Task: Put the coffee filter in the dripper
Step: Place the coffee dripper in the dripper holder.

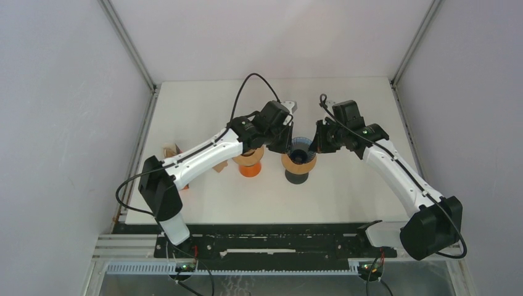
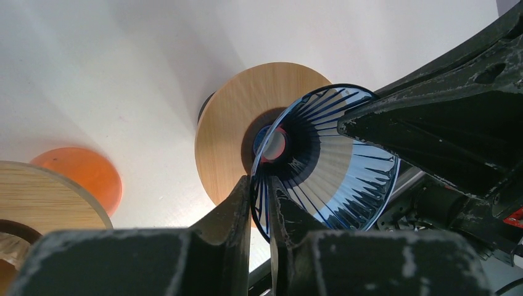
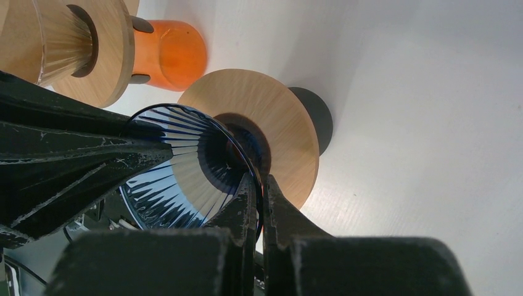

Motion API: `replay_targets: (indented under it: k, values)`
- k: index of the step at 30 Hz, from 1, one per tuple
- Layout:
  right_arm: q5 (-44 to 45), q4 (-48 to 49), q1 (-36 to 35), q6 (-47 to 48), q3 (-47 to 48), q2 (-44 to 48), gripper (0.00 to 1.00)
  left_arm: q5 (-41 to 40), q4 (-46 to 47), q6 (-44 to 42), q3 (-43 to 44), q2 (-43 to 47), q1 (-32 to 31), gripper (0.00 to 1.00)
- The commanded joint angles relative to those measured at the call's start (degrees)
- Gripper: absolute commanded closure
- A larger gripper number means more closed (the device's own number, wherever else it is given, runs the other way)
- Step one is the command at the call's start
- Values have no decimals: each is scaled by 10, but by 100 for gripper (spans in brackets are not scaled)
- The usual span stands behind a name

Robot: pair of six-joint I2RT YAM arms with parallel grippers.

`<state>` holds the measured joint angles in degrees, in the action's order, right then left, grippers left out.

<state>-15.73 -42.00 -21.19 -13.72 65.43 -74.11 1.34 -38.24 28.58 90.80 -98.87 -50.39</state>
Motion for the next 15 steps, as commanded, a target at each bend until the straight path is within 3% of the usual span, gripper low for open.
replay_targets:
  k: [1,15]
  values:
    - [36,-40,-10,16,-14,-28,100,2,-26,-16,13,-10,-3,87]
    - [40,-35,-23,11,-13,-46,100,9,-27,-14,-32,-30,0,90]
